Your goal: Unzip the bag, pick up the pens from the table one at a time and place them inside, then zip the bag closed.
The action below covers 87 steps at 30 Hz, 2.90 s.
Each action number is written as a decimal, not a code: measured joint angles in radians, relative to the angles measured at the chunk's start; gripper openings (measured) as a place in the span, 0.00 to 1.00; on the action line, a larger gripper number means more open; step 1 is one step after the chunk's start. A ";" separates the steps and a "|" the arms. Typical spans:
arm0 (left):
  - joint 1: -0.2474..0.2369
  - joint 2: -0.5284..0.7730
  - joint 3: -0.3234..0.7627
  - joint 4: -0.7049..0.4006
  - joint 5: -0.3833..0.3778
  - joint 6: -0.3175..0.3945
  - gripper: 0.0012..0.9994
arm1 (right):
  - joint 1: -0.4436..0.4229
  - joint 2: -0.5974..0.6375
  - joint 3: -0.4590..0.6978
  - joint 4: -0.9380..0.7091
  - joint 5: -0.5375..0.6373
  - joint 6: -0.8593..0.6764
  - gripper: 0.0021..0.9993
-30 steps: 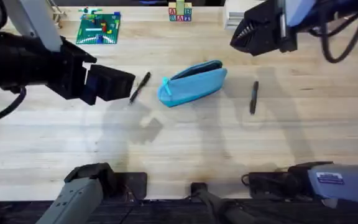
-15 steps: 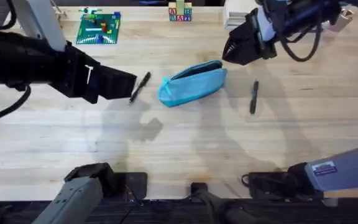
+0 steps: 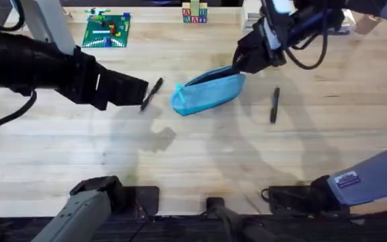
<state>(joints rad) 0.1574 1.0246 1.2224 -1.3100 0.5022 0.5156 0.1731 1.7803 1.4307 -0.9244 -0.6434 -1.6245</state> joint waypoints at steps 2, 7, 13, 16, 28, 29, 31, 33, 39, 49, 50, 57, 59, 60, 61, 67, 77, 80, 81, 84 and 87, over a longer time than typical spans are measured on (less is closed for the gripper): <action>0.000 0.000 0.000 -0.004 0.000 0.000 1.00 | 0.017 0.005 0.000 0.005 0.000 0.000 0.03; 0.000 0.000 0.000 -0.007 0.000 0.000 1.00 | 0.047 0.024 0.000 0.012 0.000 0.000 0.03; 0.000 0.000 0.000 -0.007 0.000 0.000 1.00 | 0.051 0.076 0.000 0.014 0.000 0.001 0.03; 0.000 0.000 0.000 -0.007 0.000 0.000 1.00 | 0.051 0.097 0.000 0.015 0.000 0.001 0.03; 0.000 0.000 0.000 -0.007 0.000 0.000 1.00 | 0.051 0.101 0.000 0.015 0.000 0.001 0.03; 0.000 0.000 0.000 -0.007 0.000 0.000 1.00 | 0.051 0.100 0.000 0.015 0.000 0.001 0.03; 0.000 0.000 0.000 -0.007 0.000 0.000 1.00 | 0.051 0.100 0.000 0.015 0.000 0.005 0.11; 0.000 0.000 0.000 -0.007 0.000 0.000 1.00 | 0.051 0.100 0.000 0.015 0.000 0.005 0.35; 0.000 0.000 0.000 -0.007 0.000 0.000 1.00 | 0.051 0.100 0.000 0.019 0.000 0.002 0.99; 0.000 0.000 0.000 -0.010 0.000 0.000 1.00 | 0.051 0.101 0.000 0.019 0.000 0.002 1.00; 0.000 0.000 0.000 -0.010 0.000 0.000 1.00 | 0.051 0.100 0.000 0.019 0.000 0.002 1.00; 0.000 0.000 0.000 -0.010 0.000 0.000 1.00 | 0.051 0.047 0.001 -0.092 0.001 0.002 1.00; 0.000 0.000 0.000 -0.010 0.000 0.000 1.00 | 0.051 0.013 0.001 -0.114 0.001 0.009 1.00; 0.000 0.000 0.000 -0.010 0.000 0.000 1.00 | 0.051 -0.003 0.001 -0.119 0.001 0.021 1.00; 0.000 0.000 0.000 -0.010 0.000 0.000 1.00 | 0.051 -0.019 0.001 -0.122 0.000 0.035 1.00; 0.000 0.000 0.000 -0.010 0.000 0.000 1.00 | 0.051 -0.152 0.001 -0.137 0.009 0.259 1.00; 0.000 0.000 0.000 -0.005 0.000 0.000 1.00 | 0.051 -0.351 0.001 -0.204 0.195 0.823 1.00; 0.000 0.000 0.000 -0.004 0.000 0.000 1.00 | 0.051 -0.376 0.001 -0.242 0.260 0.985 1.00; 0.000 0.000 0.000 -0.003 0.000 0.000 1.00 | 0.051 -0.381 0.001 -0.256 0.287 1.046 1.00; 0.000 0.000 0.000 -0.003 0.000 0.000 1.00 | 0.051 -0.387 0.001 -0.324 0.423 1.363 1.00; 0.000 0.000 0.000 -0.003 0.000 0.000 1.00 | 0.051 -0.387 0.001 -0.356 0.471 1.487 1.00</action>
<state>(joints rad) 0.1574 1.0246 1.2221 -1.3131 0.5025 0.5156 0.2241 1.3933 1.4315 -1.2803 -0.1719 -0.1373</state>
